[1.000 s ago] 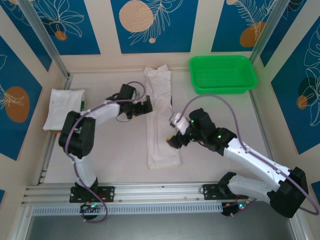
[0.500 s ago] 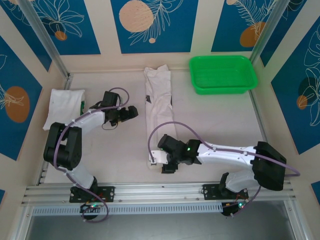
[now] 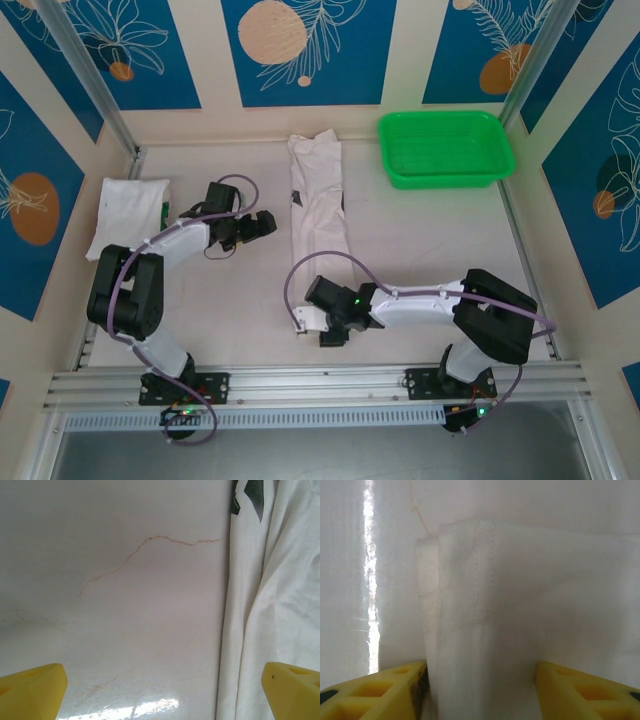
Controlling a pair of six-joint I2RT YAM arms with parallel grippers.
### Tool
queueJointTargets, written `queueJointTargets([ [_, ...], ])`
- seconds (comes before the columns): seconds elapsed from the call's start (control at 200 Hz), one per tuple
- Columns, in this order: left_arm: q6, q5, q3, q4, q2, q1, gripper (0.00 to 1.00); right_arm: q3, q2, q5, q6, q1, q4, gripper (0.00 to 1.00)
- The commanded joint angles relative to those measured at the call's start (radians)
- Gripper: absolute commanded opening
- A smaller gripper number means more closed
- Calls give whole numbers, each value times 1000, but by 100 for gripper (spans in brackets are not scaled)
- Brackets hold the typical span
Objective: Fold and stack the t-shirts
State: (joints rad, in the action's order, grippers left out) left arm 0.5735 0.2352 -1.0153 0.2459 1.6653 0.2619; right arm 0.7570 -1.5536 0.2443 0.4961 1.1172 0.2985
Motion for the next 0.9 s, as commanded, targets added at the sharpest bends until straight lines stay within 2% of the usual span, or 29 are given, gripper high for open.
queueJointTargets([
  [0.0,-8,11,-10,-11,4,0,100,-24,-49,31,29,-4,-23,56],
  [0.09,-8,9,-8,-13,7,0,100,-27,-51,38,32,-8,-14,47],
  [0.13,-6,10,-10,-11,10,1,100,-26,-48,39,33,-10,-9,40],
  [0.145,-6,10,-11,-11,11,1,100,-25,-48,39,33,-10,-6,33],
  [0.175,-5,12,-12,-14,12,0,100,-22,-45,39,34,-10,-1,27],
  [0.195,-4,14,-12,-14,14,1,100,-22,-44,39,35,-11,2,19],
  [0.23,-4,16,-14,-17,17,1,100,-17,-40,40,35,-11,11,15],
  [0.245,-5,18,-15,-16,20,0,100,-16,-40,39,35,-12,15,9],
  [0.29,-2,22,-18,-18,23,0,100,-11,-36,39,35,-13,25,0],
  [0.465,3,32,-23,-30,34,0,100,11,1,27,28,-9,96,0],
  [0.775,17,52,0,-65,52,-1,100,58,145,6,-41,57,276,0],
  [0.895,21,77,-9,-80,68,1,100,63,160,25,-42,45,277,0],
])
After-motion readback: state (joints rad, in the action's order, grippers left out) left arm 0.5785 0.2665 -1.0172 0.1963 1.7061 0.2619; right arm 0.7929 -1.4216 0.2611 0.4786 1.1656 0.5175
